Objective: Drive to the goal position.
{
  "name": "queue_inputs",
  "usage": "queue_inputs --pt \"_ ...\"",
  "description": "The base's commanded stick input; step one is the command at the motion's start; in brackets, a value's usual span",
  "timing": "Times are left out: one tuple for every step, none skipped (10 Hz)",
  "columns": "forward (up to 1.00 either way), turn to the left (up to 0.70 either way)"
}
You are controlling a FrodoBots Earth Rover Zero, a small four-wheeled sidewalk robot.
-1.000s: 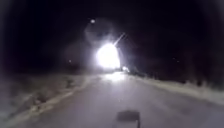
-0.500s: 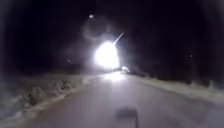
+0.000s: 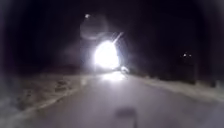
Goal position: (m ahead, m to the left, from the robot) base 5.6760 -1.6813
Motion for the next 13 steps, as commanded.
queue_inputs --pt "1.00 0.00" --pt "1.00 0.00" --pt "1.00 0.00" --pt "1.00 0.00" --pt "1.00 0.00" --pt "1.00 0.00" --pt "1.00 0.00" --pt "1.00 0.00" --pt "1.00 0.00" --pt "1.00 0.00" --pt "1.00 0.00" --pt "1.00 0.00" --pt "1.00 0.00"
